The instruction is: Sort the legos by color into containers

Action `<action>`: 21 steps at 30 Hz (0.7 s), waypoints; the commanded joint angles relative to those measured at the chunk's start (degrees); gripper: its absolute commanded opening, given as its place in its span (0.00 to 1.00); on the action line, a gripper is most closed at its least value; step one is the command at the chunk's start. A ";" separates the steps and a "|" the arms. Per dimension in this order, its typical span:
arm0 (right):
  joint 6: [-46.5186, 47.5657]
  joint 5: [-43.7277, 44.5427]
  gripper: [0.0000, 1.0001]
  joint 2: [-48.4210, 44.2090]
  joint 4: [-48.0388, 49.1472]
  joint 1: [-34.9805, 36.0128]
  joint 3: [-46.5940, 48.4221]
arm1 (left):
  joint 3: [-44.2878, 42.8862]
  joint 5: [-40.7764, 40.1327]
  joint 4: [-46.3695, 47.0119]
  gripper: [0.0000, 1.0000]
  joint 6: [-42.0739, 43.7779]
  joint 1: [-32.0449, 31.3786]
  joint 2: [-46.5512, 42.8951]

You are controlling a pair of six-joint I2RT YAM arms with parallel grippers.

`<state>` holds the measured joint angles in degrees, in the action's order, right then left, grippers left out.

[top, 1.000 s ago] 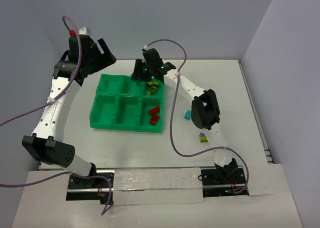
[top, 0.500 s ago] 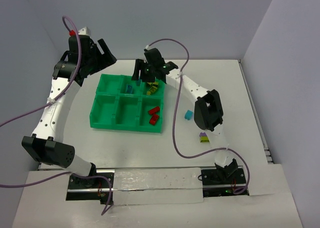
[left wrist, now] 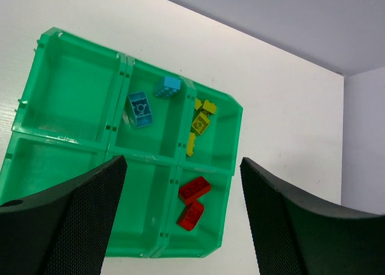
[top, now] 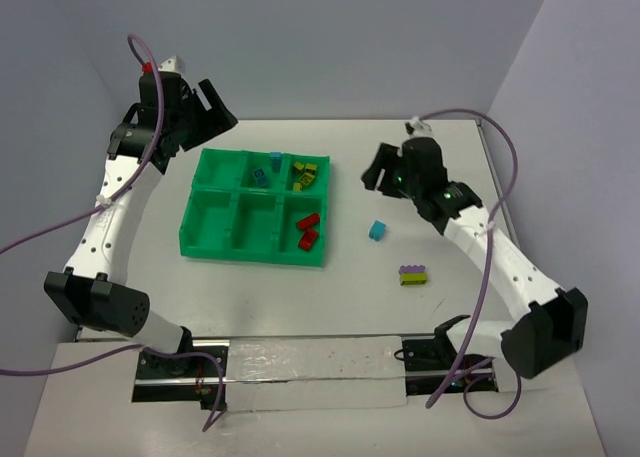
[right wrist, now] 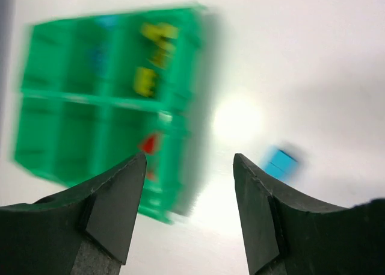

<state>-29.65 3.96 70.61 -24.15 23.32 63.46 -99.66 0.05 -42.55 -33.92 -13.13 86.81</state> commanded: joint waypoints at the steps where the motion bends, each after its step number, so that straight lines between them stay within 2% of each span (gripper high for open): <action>1: -3.30 0.66 0.66 -4.10 -2.81 -4.33 -14.01 | -0.11 2.55 3.50 0.84 -0.60 -0.06 0.01; 4: -4.12 -0.79 0.67 -5.06 -2.85 -5.79 -17.34 | -0.10 3.13 3.79 0.84 -0.68 -0.34 0.57; 10: -6.89 0.08 0.73 3.09 -3.89 -6.10 -15.66 | 0.25 3.29 3.70 0.84 -0.70 -0.59 0.64; 18: -9.87 0.26 0.74 9.36 0.94 -6.03 -12.77 | 0.12 3.18 3.35 0.84 -0.33 -0.67 0.68; 21: -10.55 -0.19 0.71 12.00 3.19 -5.91 -12.38 | -0.02 3.49 3.26 0.84 -0.26 -0.67 0.84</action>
<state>-38.05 3.22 80.17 -26.05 17.37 48.21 -99.00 2.44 -41.37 -34.13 -13.45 87.46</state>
